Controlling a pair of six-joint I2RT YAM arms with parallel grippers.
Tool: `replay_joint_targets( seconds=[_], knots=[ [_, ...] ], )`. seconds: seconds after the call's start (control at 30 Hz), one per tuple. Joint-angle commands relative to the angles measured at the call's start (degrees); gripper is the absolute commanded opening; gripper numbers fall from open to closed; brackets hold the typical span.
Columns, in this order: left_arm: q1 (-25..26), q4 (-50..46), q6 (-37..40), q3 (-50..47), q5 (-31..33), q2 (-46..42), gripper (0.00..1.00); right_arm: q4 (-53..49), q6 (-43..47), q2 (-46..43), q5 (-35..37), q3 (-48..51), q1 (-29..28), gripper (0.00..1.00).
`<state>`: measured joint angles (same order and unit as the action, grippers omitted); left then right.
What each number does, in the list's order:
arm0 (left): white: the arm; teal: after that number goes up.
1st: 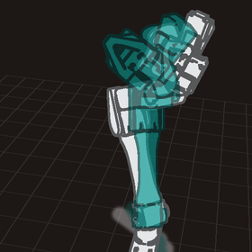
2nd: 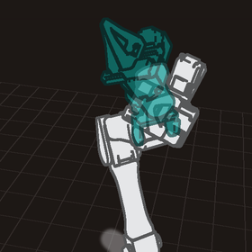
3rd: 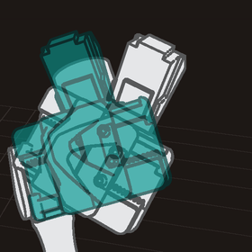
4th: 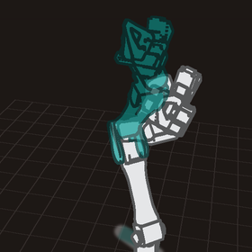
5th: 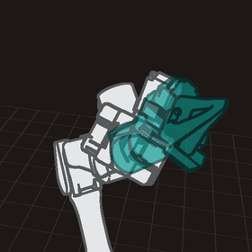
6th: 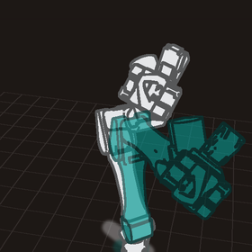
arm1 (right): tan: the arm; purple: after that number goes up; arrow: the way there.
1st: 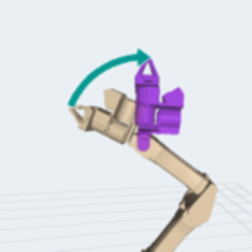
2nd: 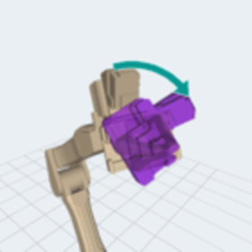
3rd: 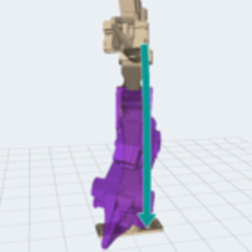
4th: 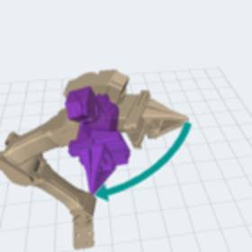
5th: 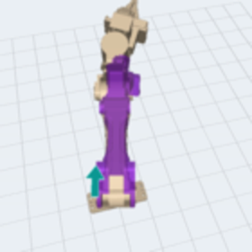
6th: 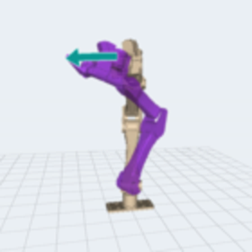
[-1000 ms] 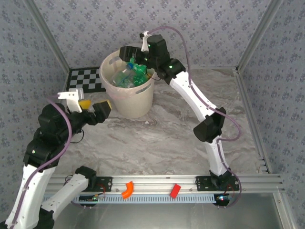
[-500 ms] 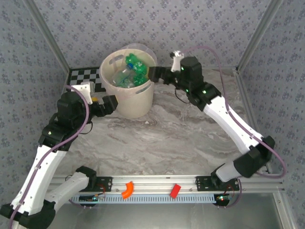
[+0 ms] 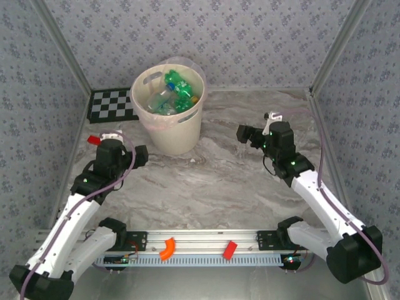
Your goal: Put the plastic bottles in the bin
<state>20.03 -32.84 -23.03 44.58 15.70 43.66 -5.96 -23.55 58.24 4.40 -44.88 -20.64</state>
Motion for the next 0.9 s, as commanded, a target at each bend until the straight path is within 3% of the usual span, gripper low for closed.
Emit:
replay_joint_targets(
  seconds=[0.0,0.13,0.27,0.43,0.6,0.8,0.87],
  knots=[
    [-2.86,5.63,2.80,-1.86,7.84,0.50,1.00,4.07,3.95,0.82,11.56,5.29,0.28,0.99],
    [-6.32,16.55,9.54,-7.59,10.12,1.63,1.00,9.14,10.92,3.59,23.50,10.51,0.39,0.99],
    [-8.07,29.58,17.39,-12.43,10.35,5.37,1.00,13.09,19.17,9.08,27.83,11.85,0.65,0.99],
    [-11.04,35.17,19.81,-11.51,9.86,17.56,1.00,22.99,28.31,18.48,32.38,13.64,0.86,0.99],
    [-14.75,49.00,17.68,-14.11,5.57,27.05,1.00,38.54,32.24,24.53,26.74,17.82,5.48,0.99],
    [-15.85,65.38,20.25,-16.69,2.58,37.70,1.00,44.24,28.66,25.86,17.47,18.88,11.16,0.99],
    [-16.75,65.40,20.87,-15.66,0.50,38.88,1.00,49.82,28.74,26.86,14.59,20.85,14.31,1.00]
  ],
)
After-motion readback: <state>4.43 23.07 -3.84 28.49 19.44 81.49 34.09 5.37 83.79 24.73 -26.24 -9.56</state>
